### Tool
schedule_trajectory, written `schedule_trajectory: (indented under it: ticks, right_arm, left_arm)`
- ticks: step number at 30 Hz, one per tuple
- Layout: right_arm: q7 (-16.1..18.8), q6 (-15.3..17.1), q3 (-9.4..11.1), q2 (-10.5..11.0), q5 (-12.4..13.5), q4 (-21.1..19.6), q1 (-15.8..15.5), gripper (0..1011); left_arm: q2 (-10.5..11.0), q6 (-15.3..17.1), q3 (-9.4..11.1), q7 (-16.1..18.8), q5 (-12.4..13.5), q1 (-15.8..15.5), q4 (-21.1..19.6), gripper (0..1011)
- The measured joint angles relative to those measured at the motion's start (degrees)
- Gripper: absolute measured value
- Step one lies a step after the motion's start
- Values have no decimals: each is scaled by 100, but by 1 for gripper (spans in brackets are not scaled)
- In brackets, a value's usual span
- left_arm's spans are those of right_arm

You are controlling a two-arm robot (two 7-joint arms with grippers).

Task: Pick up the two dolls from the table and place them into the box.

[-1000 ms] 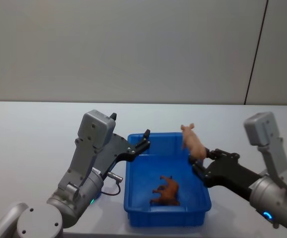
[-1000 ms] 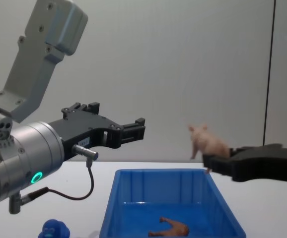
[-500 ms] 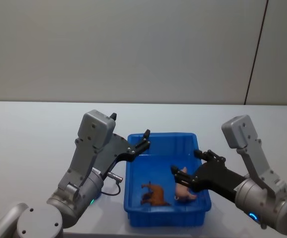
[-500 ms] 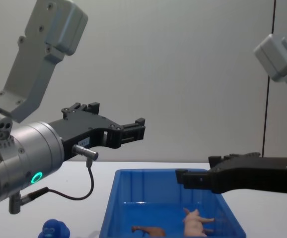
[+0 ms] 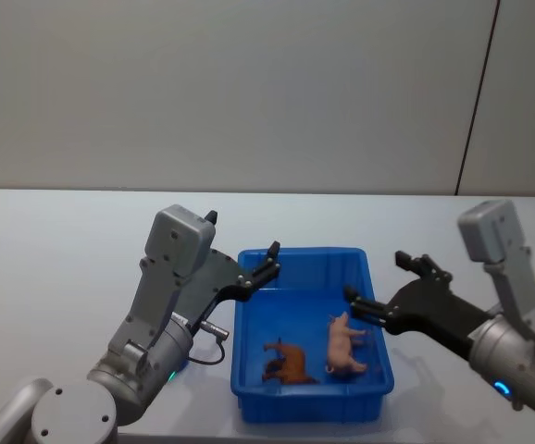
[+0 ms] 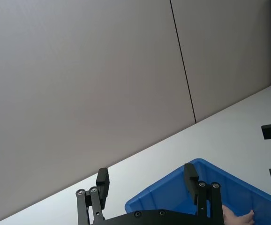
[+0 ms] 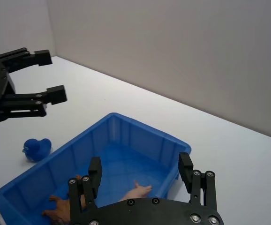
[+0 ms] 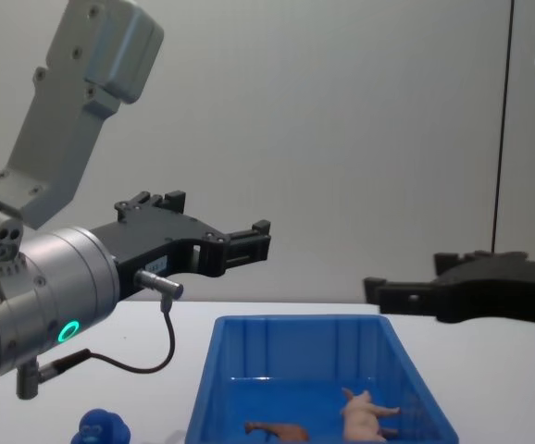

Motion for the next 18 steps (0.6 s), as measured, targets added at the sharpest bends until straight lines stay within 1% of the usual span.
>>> schedule_trajectory:
  ticks: [7,14,18]
  right_arm:
    - [11,-223,166,151,150,160,31,1001]
    - [21,-347,251,228,211,272,61,1001]
    - [24,-391,279,257,233,315,70,1001]
  left_arm:
    - [0,0,0,0,0,0,0,1003]
    - [0,8,-1,-1,0,2,-1,1003]
    - [13,78,-7,1,15,20,-37,1003]
